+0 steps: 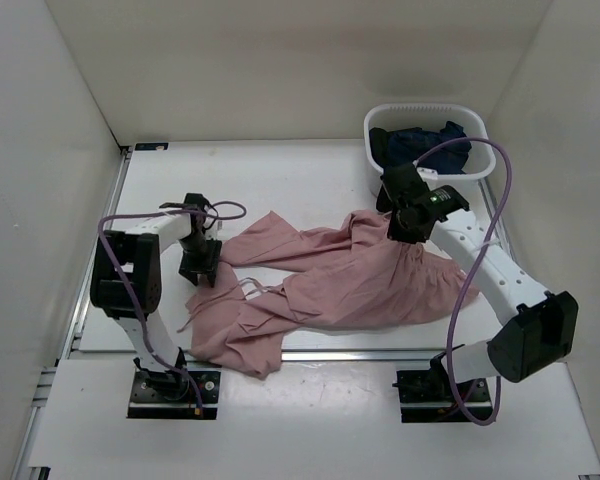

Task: Fold and stack the trousers
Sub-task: Flatten the trousers out

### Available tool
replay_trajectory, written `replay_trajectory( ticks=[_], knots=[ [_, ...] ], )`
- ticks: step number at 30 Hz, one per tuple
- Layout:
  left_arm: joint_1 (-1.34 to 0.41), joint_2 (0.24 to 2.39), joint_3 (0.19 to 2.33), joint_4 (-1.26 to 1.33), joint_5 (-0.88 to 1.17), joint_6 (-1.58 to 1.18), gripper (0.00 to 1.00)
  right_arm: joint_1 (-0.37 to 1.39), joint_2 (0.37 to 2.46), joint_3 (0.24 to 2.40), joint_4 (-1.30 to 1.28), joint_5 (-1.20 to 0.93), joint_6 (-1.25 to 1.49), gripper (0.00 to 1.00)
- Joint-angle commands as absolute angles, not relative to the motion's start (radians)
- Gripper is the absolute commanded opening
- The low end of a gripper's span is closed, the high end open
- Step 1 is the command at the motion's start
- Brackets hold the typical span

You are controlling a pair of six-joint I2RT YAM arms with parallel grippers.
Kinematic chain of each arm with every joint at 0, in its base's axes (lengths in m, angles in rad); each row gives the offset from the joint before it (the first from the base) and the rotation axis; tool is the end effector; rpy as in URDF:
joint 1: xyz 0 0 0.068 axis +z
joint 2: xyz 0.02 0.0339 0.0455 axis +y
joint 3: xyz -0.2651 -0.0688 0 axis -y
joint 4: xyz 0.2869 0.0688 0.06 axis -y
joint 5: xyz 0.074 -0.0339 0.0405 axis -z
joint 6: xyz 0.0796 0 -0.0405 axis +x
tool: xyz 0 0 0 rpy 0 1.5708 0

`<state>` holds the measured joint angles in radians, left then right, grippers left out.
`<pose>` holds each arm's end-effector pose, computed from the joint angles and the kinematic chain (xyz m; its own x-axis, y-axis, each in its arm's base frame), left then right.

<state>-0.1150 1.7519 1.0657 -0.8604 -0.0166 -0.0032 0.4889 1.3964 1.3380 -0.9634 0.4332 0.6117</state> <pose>0.3294 -0.0367 0.0854 -0.9935 0.1115 -0.0242 0.1112 0.9937 0.0165 0.3161 0.1303 0.2930 -0.7503 0.1912 -0.6328 0.2418 0.9703 0.0065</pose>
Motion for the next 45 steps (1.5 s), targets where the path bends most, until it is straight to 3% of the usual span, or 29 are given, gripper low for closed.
replay_trajectory(
  ticks=[1, 3, 6, 11, 14, 17, 23, 26, 32, 35, 39, 40, 41, 42, 43, 44, 45],
  knots=[
    [-0.129, 1.801, 1.12, -0.899, 0.155, 0.0, 0.52, 0.477, 1.382, 1.336, -1.023, 0.521, 0.62, 0.0],
    [-0.12, 1.815, 1.135, -0.932, 0.207, 0.0, 0.14, 0.477, 1.364, 1.379, -1.057, 0.581, 0.629, 0.0],
    [-0.072, 1.784, 1.135, -0.968, 0.244, 0.0, 0.14, 0.454, 1.298, 1.437, -1.132, 0.708, 0.658, 0.0],
    [0.151, 1.565, 1.233, -0.968, -0.021, 0.0, 0.14, 0.454, 1.131, 1.566, -1.27, 0.986, 0.836, 0.0],
    [0.276, 1.43, 1.358, -0.968, -0.095, 0.0, 0.14, 0.454, 0.952, 1.557, -1.212, 1.038, 0.867, 0.0],
    [0.276, 1.315, 1.44, -0.968, -0.15, 0.0, 0.14, 0.454, 0.78, 1.548, -1.079, 1.051, 0.809, 0.0],
    [0.276, 1.253, 1.575, -0.948, -0.187, 0.0, 0.14, 0.342, 0.886, 1.866, -1.043, 1.064, 0.561, 0.0],
    [0.276, 1.333, 1.655, -0.939, -0.187, 0.0, 0.14, 0.331, 0.934, 1.835, -0.922, 1.188, 0.401, 0.0],
    [0.215, 1.658, 2.009, -0.939, -0.187, 0.0, 0.14, 0.331, 1.147, 1.763, -0.666, 1.261, 0.136, 0.0],
    [0.117, 1.866, 2.213, -0.939, -0.265, 0.0, 0.14, 0.278, 1.307, 1.811, -0.693, 1.261, 0.149, 0.0],
    [-0.015, 2.13, 2.403, -0.902, -0.386, 0.0, 0.17, 0.071, 1.468, 1.9, -0.764, 1.177, 0.276, 0.02],
    [-0.055, 2.201, 2.42, -0.872, -0.412, 0.0, 0.27, 0.036, 1.532, 1.926, -0.8, 1.087, 0.303, 0.12],
    [-0.07, 2.226, 2.433, -0.871, -0.448, 0.0, 0.47, -0.015, 1.56, 1.956, -0.878, 1.03, 0.325, 0.6],
    [-0.084, 2.239, 2.433, -0.871, -0.448, 0.0, 0.75, -0.026, 1.577, 1.977, -0.903, 0.982, 0.34, 0.82],
    [-0.098, 2.24, 2.424, -0.871, -0.448, 0.0, 1.0, -0.026, 1.577, 1.977, -0.916, 0.953, 0.351, 0.93],
    [-0.118, 2.199, 2.357, -0.871, -0.405, 0.0, 1.0, -0.026, 1.566, 1.967, -0.916, 0.928, 0.36, 0.99],
    [-0.118, 2.169, 2.32, -0.871, -0.373, 0.0, 1.0, -0.026, 1.534, 1.948, -0.916, 0.879, 0.36, 0.99]
  ],
)
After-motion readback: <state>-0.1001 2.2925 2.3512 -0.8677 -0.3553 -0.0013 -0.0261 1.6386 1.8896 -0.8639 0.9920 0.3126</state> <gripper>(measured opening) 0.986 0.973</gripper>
